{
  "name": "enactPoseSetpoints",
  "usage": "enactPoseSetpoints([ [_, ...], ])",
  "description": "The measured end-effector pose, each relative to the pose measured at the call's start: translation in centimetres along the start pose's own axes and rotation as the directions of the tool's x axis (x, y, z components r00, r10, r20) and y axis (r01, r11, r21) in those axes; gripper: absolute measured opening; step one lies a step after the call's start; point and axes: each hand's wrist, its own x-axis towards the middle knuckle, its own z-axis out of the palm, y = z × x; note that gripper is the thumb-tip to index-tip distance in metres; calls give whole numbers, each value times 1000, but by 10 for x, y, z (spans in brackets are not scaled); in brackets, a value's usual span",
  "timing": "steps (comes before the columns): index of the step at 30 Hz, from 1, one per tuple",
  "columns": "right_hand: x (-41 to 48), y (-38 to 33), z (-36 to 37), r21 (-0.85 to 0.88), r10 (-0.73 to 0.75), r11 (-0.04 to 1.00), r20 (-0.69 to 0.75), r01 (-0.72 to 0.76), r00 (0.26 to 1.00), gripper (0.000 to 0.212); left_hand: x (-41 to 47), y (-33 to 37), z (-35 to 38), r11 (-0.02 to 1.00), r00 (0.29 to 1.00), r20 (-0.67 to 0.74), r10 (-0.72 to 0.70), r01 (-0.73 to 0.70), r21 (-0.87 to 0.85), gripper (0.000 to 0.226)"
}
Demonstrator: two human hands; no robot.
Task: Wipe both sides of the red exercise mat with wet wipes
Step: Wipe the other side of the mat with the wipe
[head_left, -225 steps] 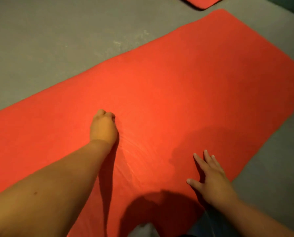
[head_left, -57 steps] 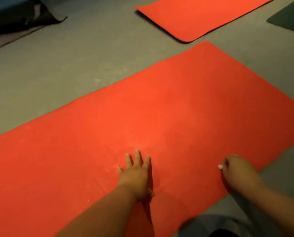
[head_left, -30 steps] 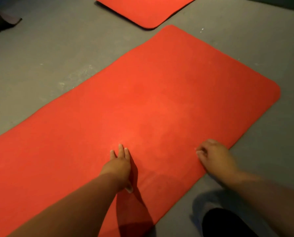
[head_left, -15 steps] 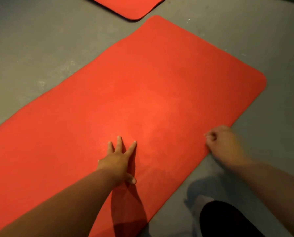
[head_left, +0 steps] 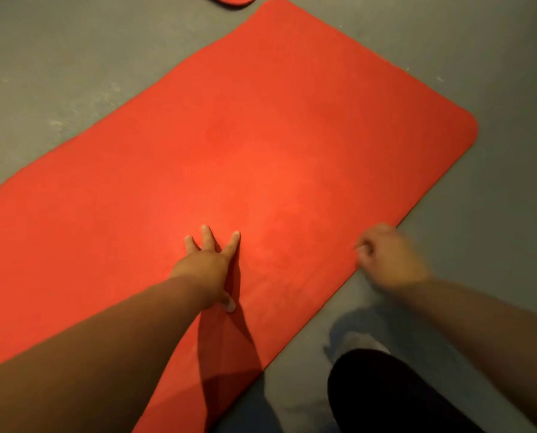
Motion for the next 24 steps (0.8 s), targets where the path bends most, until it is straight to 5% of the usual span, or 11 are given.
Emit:
enactPoseSetpoints([
  [2, 9, 14, -20, -70, 24, 997, -80, -30, 997, 9, -2, 0, -1, 1000, 1000, -6, 0, 0, 20, 140],
  [5, -14, -25, 5, -157, -138, 975, 132, 159, 982, 15, -3, 0, -3, 999, 1000, -28, 1, 1, 52, 141],
  [8, -53, -79, 41, 0, -420, 883, 445, 469, 791, 27, -5, 0, -5, 996, 1000, -30, 3, 0, 92, 139],
  [10, -30, -67, 28, 21, -357, 928, 344, 373, 868, 29, -6, 0, -9, 993, 999, -43, 2, 3, 119, 132],
  [12, 16, -26, 1, -1, -119, 993, 93, 120, 988, 25, -7, -4, -15, 998, 992, -125, 0, 9, 69, 111],
  [14, 51, 16, -32, 5, 160, 987, -106, -160, 981, 20, -5, -10, -21, 998, 963, -268, -20, 3, -64, 82],
  [16, 57, 28, -42, -60, 174, 981, -159, -186, 972, 18, 1, -10, -22, 989, 935, -355, -28, -24, -143, 77],
  [20, 9, -34, 10, -29, -142, 989, 20, 143, 990, 18, 19, 11, -15, 971, 960, -280, -9, -59, -233, 106],
  [22, -15, -56, 31, 42, -415, 909, 152, 414, 897, 18, 23, 14, -11, 957, 958, -285, -34, -51, -287, 109],
  [24, -2, -40, 29, 67, -543, 840, 139, 539, 828, 21, 22, 12, -9, 955, 953, -301, -36, -56, -291, 109],
])
